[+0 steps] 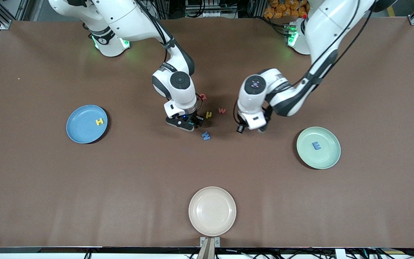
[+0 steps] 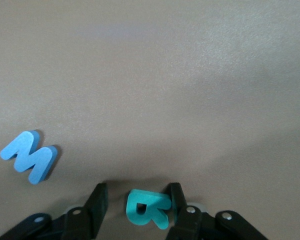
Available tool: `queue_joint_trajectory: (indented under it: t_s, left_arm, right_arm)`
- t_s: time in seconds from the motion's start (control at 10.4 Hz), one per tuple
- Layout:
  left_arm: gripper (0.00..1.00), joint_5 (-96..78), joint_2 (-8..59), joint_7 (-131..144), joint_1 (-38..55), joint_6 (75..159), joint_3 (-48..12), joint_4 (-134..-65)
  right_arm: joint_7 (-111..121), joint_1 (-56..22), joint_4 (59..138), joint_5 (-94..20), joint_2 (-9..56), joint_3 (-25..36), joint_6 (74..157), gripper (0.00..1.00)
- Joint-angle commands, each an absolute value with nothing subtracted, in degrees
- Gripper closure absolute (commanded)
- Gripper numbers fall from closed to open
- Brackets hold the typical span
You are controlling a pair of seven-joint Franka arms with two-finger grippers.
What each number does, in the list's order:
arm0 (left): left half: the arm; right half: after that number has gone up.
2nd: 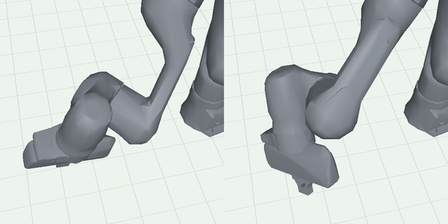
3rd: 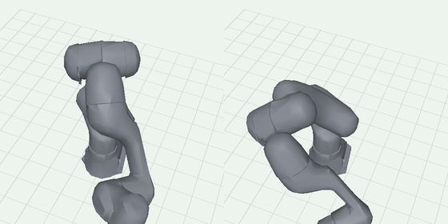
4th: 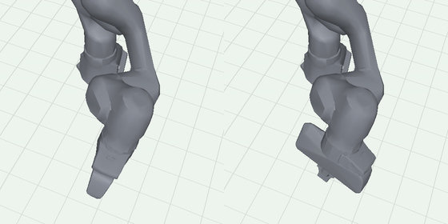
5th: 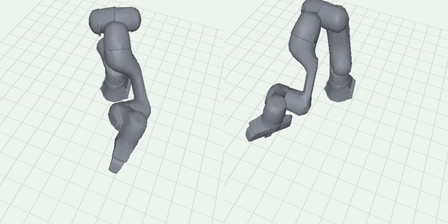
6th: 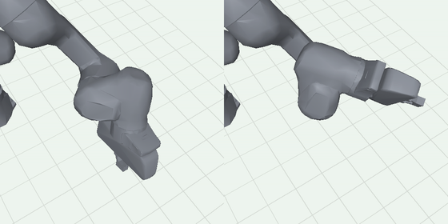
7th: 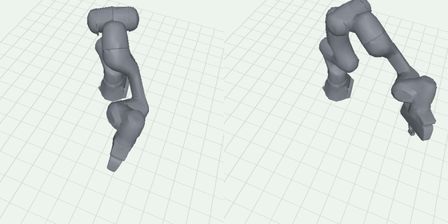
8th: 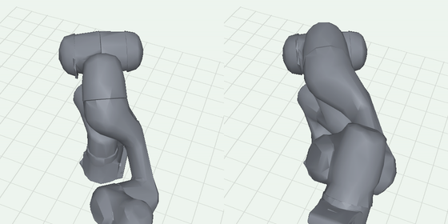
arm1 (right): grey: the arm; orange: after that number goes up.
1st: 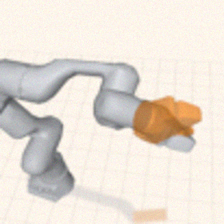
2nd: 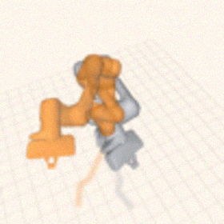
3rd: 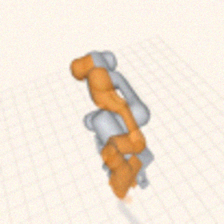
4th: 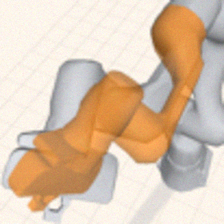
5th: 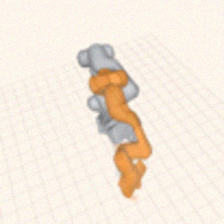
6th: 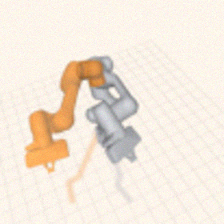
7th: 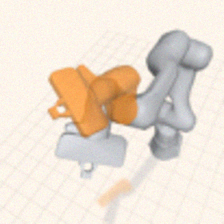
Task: Sort uppercase to blue plate, lowercase to green plate
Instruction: 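Place the g on the green plate while the right gripper carries the R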
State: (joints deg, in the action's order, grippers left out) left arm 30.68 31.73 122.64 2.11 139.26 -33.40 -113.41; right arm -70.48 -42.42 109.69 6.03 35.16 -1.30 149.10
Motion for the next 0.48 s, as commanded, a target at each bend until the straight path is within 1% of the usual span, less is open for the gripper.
queue_joint_trajectory:
  t_s: [0.0,0.1,0.19,0.39]
  left_arm:
    - [1.0,32.2,28.6,118.4,-6.3,137.5,-34.2,-114.7]
    - [1.0,32.2,28.3,115.7,-9.5,136.4,-34.1,-114.7]
    - [1.0,32.2,28.3,112.2,-13.1,135.7,-34.1,-114.7]
    - [1.0,32.2,28.2,104.8,-19.1,134.5,-34.1,-114.6]
  right_arm:
    - [-70.8,-42.3,109.1,6.7,35.9,-1.6,149.2,0.48]
    - [-70.0,-42.2,109.2,6.8,35.9,-1.6,149.2,0.54]
    - [-69.1,-42.0,109.2,6.7,35.9,-1.6,149.2,0.57]
    - [-69.1,-42.0,109.2,6.7,35.9,-1.6,149.2,0.58]
